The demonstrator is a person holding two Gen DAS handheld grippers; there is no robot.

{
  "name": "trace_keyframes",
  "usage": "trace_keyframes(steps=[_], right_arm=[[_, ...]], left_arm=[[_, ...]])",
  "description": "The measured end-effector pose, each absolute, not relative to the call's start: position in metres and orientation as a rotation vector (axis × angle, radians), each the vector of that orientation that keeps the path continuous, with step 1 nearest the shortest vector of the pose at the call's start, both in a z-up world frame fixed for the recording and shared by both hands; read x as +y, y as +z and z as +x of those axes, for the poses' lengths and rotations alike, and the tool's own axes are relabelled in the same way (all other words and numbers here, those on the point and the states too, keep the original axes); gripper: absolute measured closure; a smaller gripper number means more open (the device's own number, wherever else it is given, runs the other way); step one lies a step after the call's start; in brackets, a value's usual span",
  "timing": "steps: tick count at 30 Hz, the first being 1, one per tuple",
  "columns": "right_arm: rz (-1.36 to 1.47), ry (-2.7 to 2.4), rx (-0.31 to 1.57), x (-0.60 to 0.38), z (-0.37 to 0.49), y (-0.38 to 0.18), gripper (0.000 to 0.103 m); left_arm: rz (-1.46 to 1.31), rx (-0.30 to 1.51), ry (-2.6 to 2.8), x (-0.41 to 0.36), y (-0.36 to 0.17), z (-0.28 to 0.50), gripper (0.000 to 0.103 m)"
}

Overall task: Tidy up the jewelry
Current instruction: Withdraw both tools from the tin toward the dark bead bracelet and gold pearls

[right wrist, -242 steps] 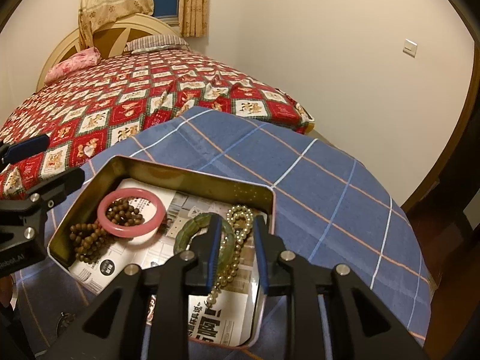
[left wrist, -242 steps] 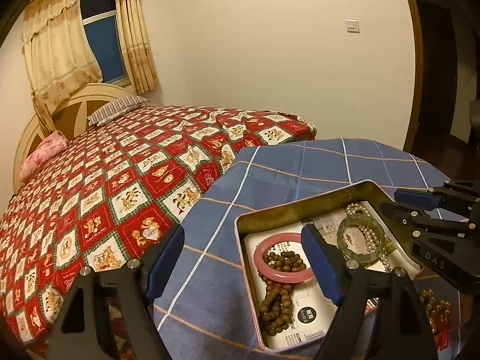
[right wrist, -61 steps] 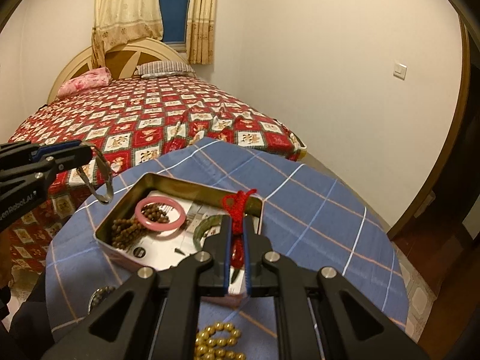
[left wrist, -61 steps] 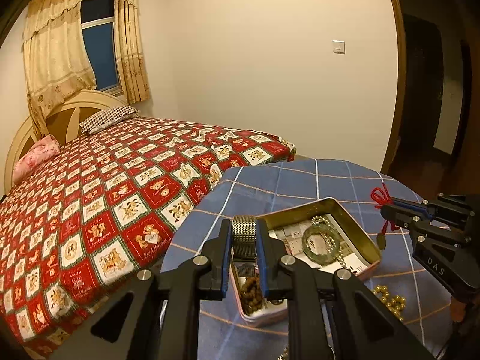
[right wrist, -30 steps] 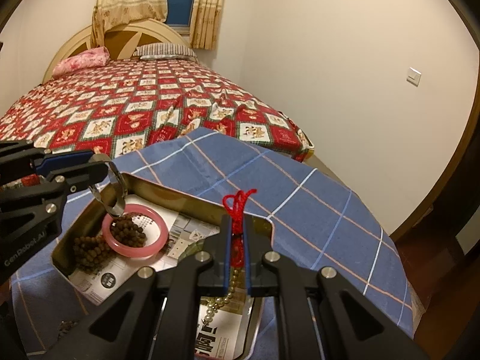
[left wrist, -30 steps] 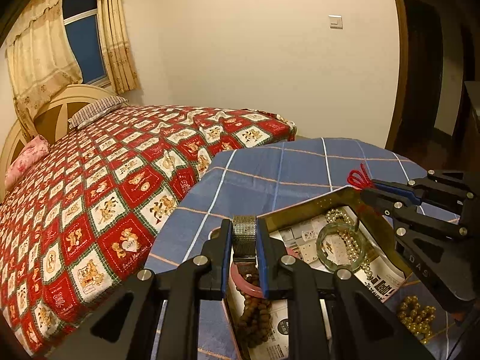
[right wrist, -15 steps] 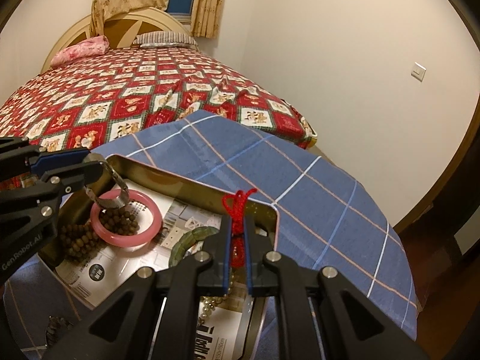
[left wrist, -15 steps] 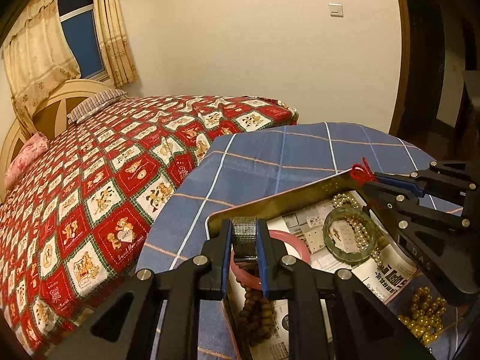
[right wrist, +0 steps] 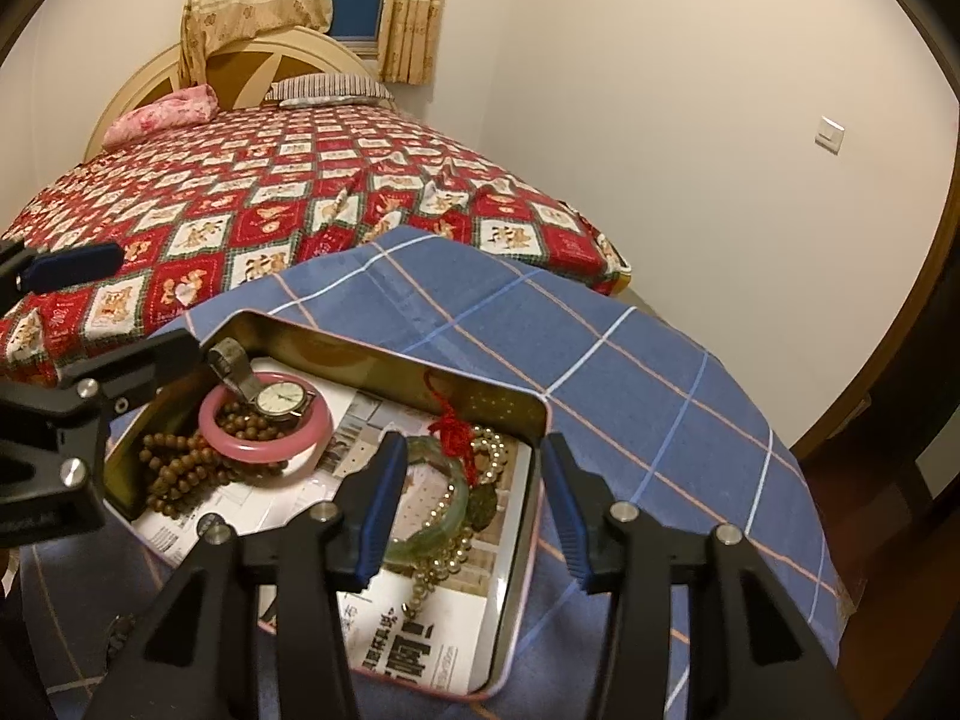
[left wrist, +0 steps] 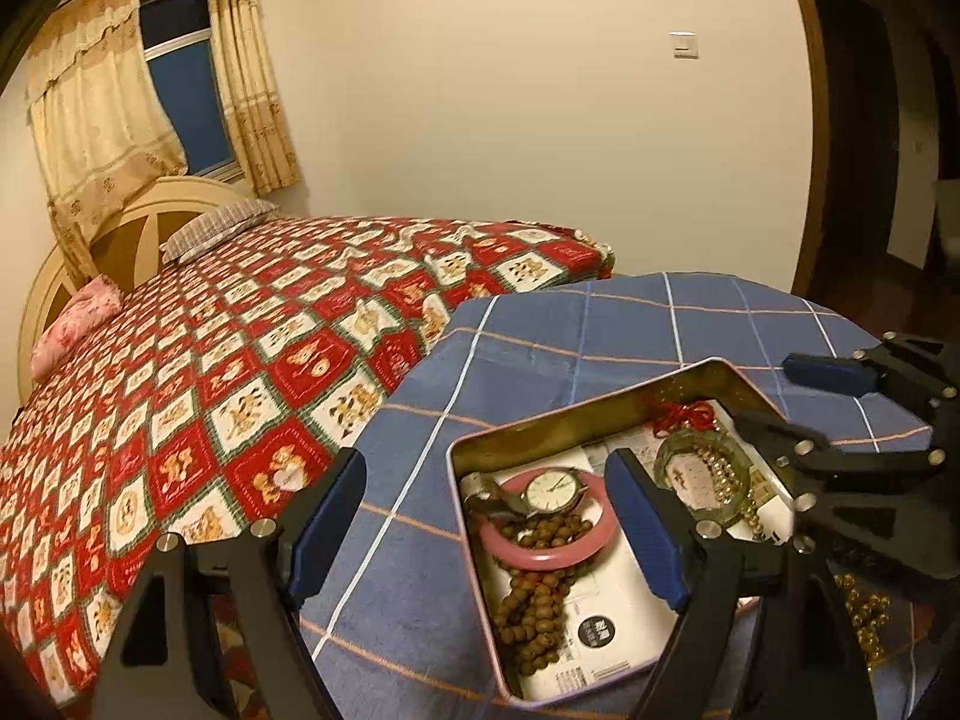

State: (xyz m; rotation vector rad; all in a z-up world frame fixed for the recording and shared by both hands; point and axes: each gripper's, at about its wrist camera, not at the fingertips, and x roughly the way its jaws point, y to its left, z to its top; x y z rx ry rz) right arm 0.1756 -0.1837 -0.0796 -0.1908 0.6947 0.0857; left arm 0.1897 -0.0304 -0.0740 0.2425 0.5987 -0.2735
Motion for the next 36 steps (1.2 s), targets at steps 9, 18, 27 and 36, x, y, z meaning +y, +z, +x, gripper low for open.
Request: trace_keyframes(steps=[9, 18, 27, 36], right_arm=[[-0.148, 0.056, 0.683, -0.201, 0.155, -0.070, 0.046], [-0.089, 0.043, 0.699, -0.214, 0.118, -0.079, 0.045], [-0.029, 0.007, 0.740, -0.231, 0.069, -0.102, 0.044], [-0.018, 0.022, 0.788, -0.231, 0.048, -0.122, 0.044]], left_arm=[[0.283, 0.586, -0.223, -0.018, -0.080, 0.165, 0.021], [0.290, 0.601, -0.188, 0.000, -0.088, 0.128, 0.021], [0.305, 0.659, -0.186, 0.004, -0.115, 0.091, 0.021], [0.284, 0.704, -0.185, 0.007, -0.130, 0.078, 0.021]])
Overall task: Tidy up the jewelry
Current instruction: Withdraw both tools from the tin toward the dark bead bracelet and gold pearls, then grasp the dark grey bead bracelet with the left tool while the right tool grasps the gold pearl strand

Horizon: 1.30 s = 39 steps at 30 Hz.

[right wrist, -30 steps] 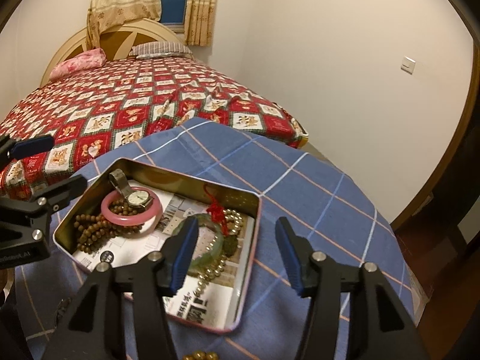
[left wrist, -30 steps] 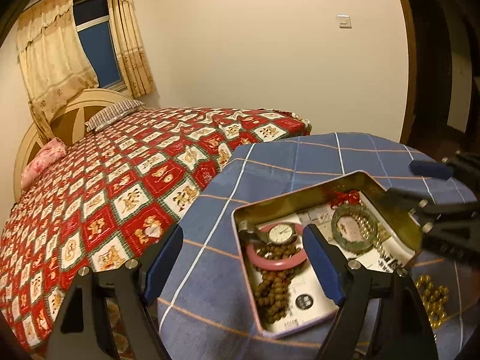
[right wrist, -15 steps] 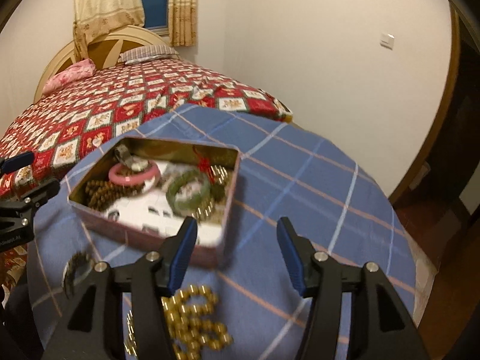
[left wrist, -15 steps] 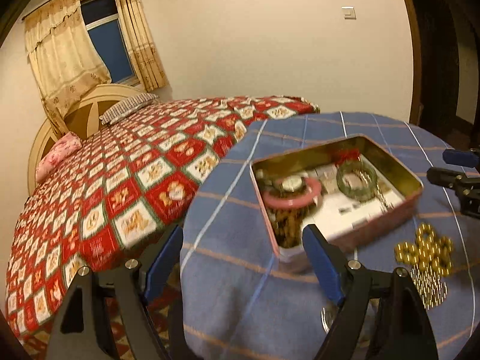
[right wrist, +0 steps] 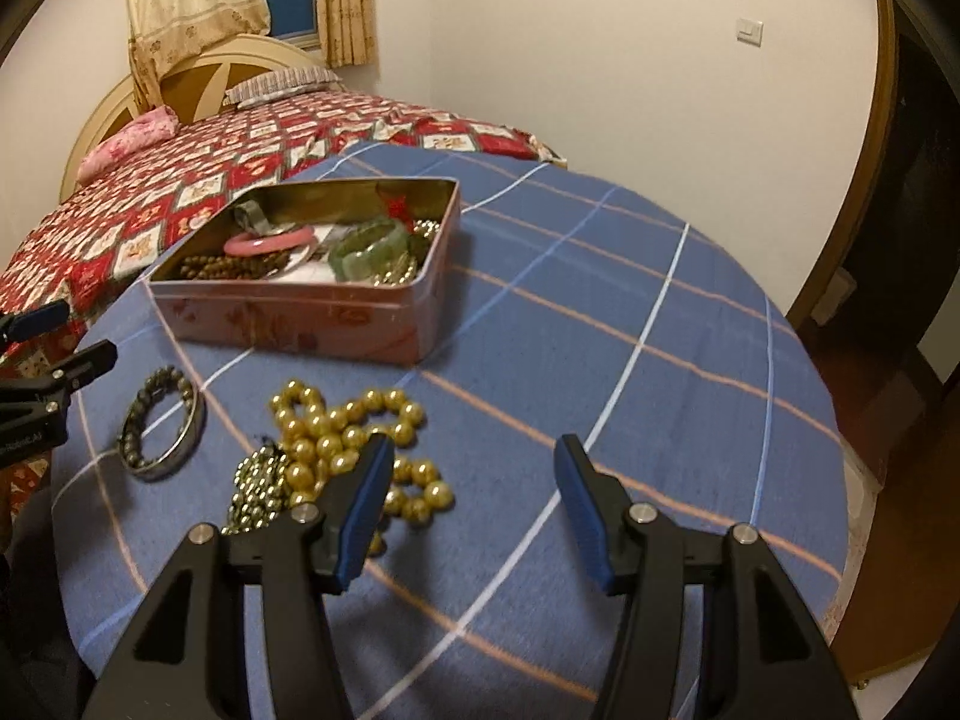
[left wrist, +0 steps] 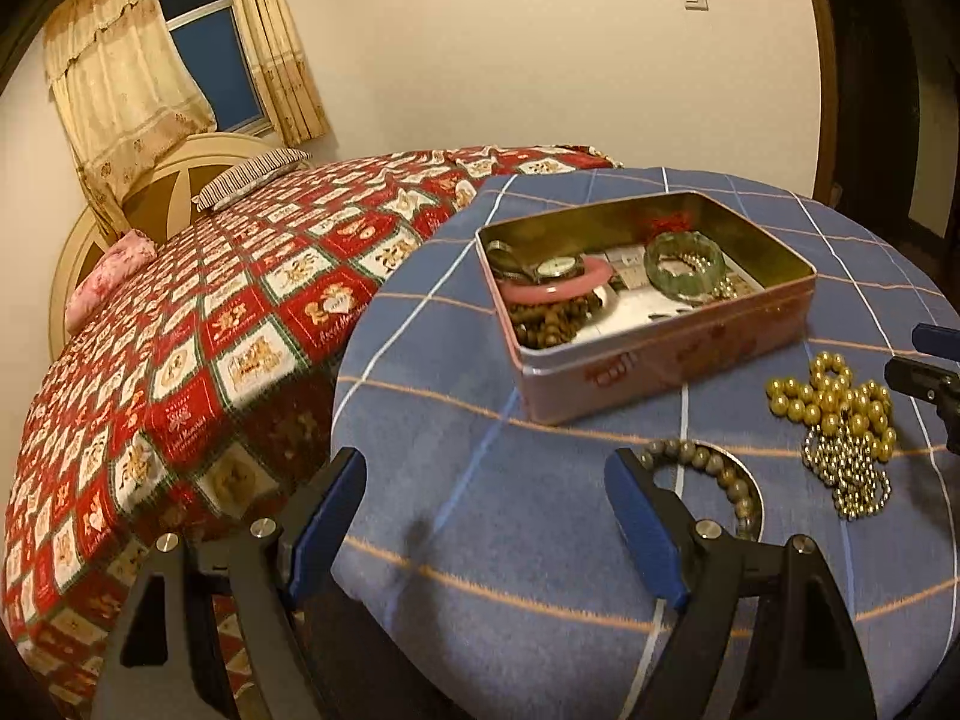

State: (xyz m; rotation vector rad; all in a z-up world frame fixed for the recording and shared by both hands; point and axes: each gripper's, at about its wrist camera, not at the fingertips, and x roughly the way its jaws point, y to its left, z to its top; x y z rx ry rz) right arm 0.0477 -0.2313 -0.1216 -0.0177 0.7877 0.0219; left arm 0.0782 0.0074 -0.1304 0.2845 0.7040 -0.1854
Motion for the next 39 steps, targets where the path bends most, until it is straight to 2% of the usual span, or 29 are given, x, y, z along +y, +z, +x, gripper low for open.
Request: trace_keyframes(steps=[3, 14, 27, 28, 30, 32, 33, 34, 35, 37, 39], right_arm=[[-0.025, 0.053, 0.795, -0.227, 0.045, -0.123, 0.041], [-0.040, 0.024, 0.897, -0.228, 0.053, -0.140, 0.042], [-0.070, 0.047, 0.882, -0.219, 0.055, -0.136, 0.043], [-0.070, 0.048, 0.883, -0.218, 0.056, -0.136, 0.043], [-0.067, 0.053, 0.882, -0.217, 0.058, -0.136, 0.043], [-0.068, 0.055, 0.886, -0.215, 0.061, -0.137, 0.043], [-0.068, 0.062, 0.896, -0.214, 0.064, -0.139, 0.044], [-0.068, 0.069, 0.904, -0.214, 0.066, -0.140, 0.047], [-0.068, 0.073, 0.905, -0.213, 0.066, -0.140, 0.048], [-0.063, 0.103, 0.903, -0.211, 0.067, -0.141, 0.071], [-0.069, 0.117, 0.898, -0.208, 0.067, -0.141, 0.084]], left_arm=[[0.287, 0.715, -0.194, 0.004, -0.135, 0.076, 0.021], [0.322, 0.753, -0.176, 0.000, -0.151, 0.078, 0.021], [0.321, 0.717, -0.259, -0.021, -0.140, 0.071, 0.022], [0.320, 0.724, -0.277, -0.024, -0.142, 0.072, 0.026], [0.317, 0.754, -0.303, -0.030, -0.147, 0.078, 0.053], [0.310, 0.784, -0.325, -0.033, -0.154, 0.086, 0.064], [0.296, 0.800, -0.336, -0.033, -0.157, 0.089, 0.075], [0.275, 0.803, -0.352, -0.032, -0.157, 0.090, 0.080], [0.269, 0.803, -0.360, -0.032, -0.157, 0.089, 0.093], [0.272, 0.786, -0.356, -0.032, -0.155, 0.086, 0.094], [0.265, 0.771, -0.353, -0.030, -0.150, 0.083, 0.095]])
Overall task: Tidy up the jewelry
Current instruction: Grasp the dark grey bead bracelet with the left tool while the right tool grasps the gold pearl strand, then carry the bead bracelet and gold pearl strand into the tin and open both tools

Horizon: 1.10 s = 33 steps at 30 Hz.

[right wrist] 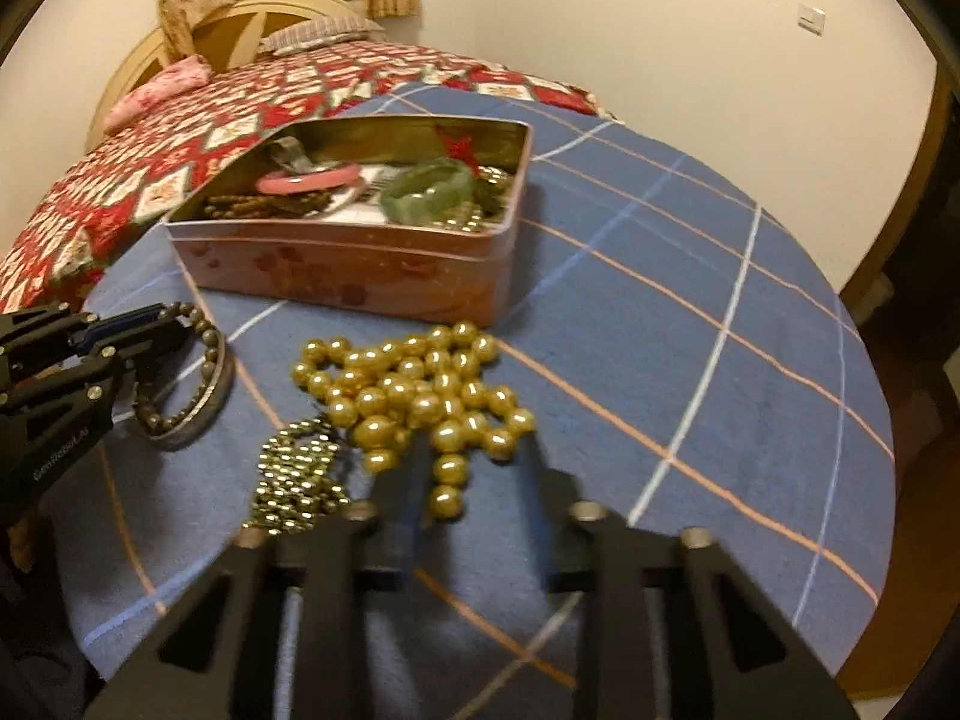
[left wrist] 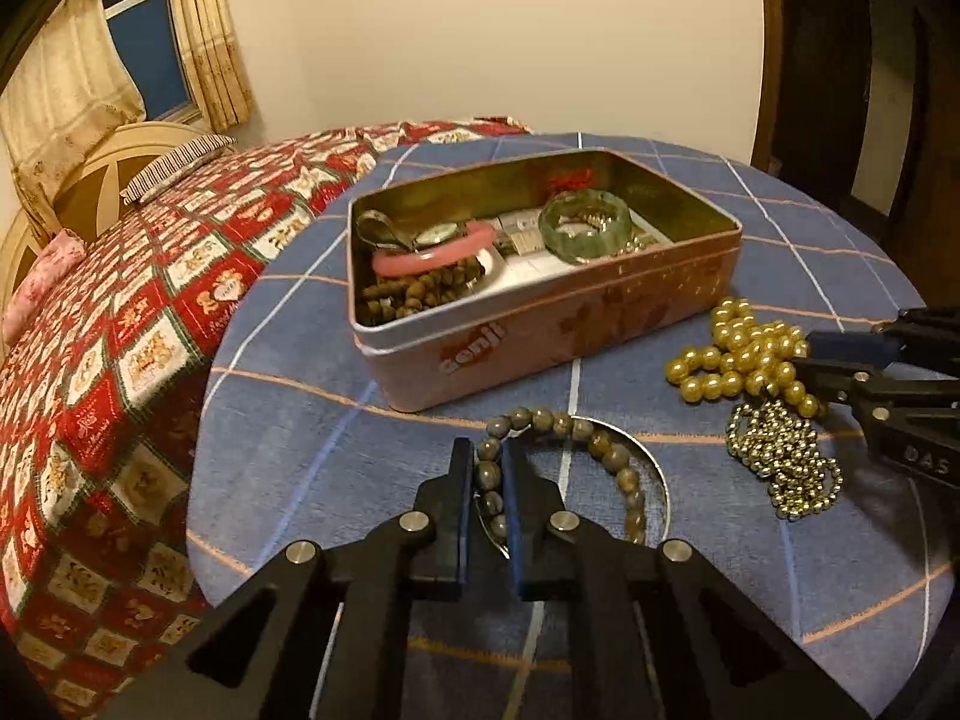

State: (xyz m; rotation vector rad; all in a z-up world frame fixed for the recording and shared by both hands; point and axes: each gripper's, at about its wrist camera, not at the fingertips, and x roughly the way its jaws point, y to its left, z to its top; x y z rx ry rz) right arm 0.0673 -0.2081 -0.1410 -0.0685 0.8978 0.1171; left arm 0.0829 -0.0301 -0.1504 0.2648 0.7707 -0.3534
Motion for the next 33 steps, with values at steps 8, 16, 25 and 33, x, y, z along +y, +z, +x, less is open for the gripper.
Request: trace_keyframes(steps=[8, 16, 25, 33], right_arm=[[-0.028, 0.107, 0.852, -0.214, 0.061, -0.134, 0.090], [-0.029, 0.074, 0.767, -0.216, 0.052, -0.114, 0.090], [-0.108, 0.071, 0.719, -0.204, 0.051, -0.093, 0.090], [-0.151, 0.062, 0.691, -0.201, 0.056, -0.077, 0.090]], left_arm=[[0.217, 0.682, -0.367, -0.018, -0.118, 0.069, 0.095], [0.204, 0.621, -0.333, -0.007, -0.088, 0.065, 0.095], [0.216, 0.582, -0.318, -0.005, -0.068, 0.066, 0.095], [0.220, 0.554, -0.305, -0.001, -0.053, 0.077, 0.095]])
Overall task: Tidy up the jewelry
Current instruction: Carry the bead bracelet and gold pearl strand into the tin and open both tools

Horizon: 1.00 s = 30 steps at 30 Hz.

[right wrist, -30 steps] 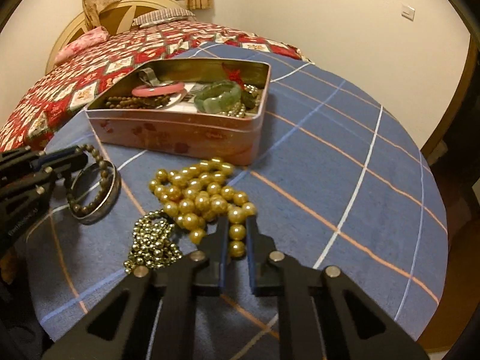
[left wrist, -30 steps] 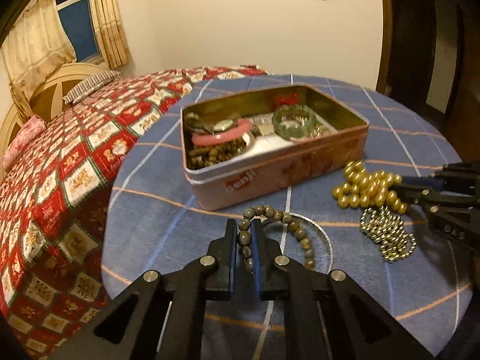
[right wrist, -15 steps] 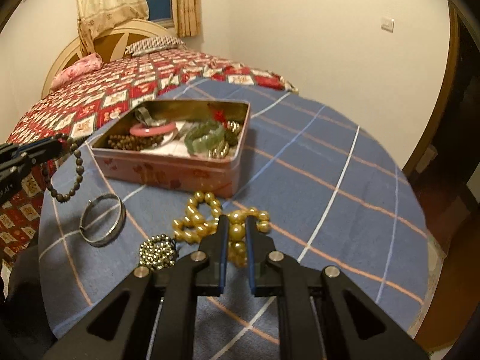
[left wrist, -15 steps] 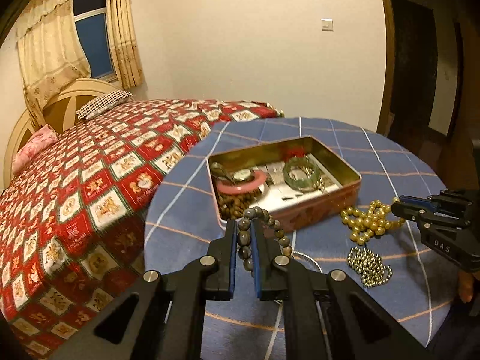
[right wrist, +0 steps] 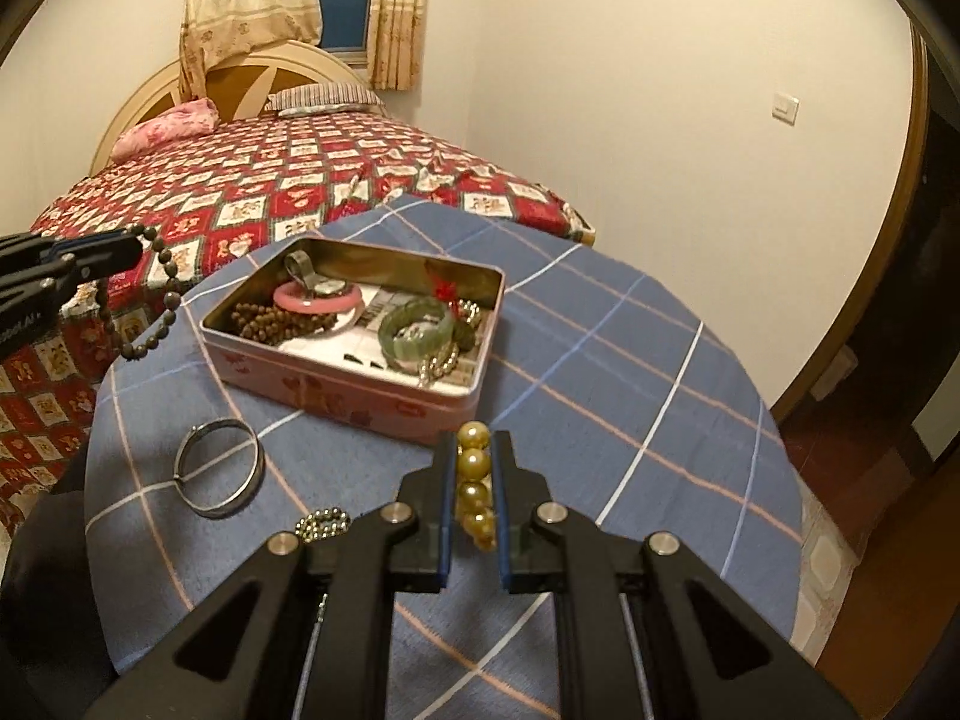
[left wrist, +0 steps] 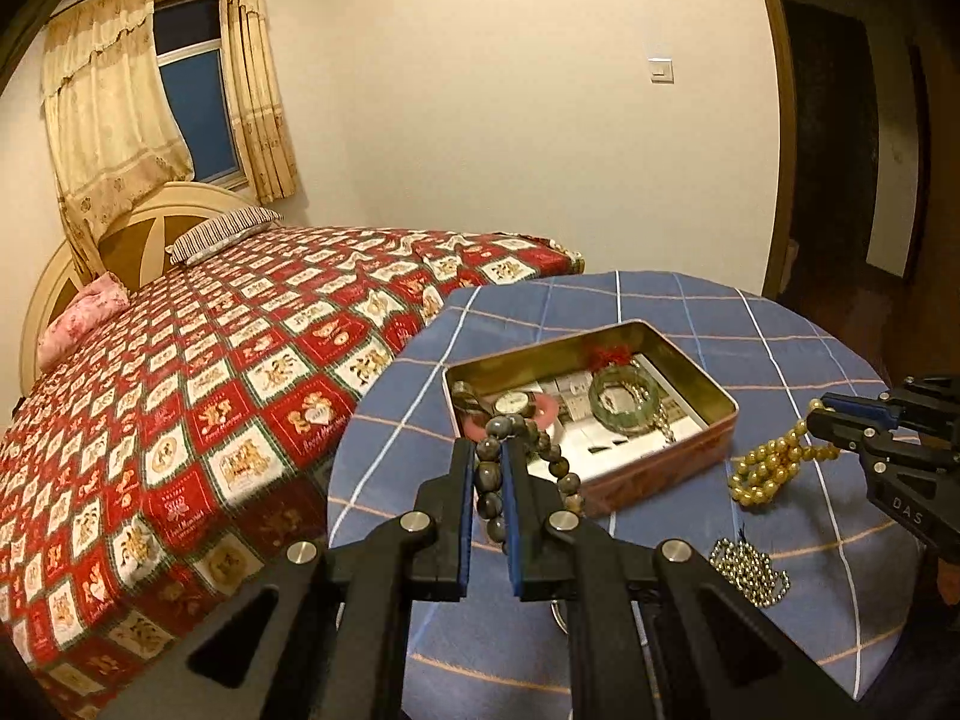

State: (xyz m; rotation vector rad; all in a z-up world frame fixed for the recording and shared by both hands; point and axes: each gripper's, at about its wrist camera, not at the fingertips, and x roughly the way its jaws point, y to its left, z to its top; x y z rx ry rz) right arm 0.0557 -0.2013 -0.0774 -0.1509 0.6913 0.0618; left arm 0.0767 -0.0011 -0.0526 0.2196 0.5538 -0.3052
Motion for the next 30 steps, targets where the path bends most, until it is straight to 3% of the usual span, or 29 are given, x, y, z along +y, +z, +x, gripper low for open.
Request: trace_keyframes(steps=[30], right_arm=[[-0.219, 0.060, 0.598, -0.192, 0.089, -0.027, 0.090]], left_arm=[[0.273, 0.497, -0.302, -0.016, -0.024, 0.114, 0.095]])
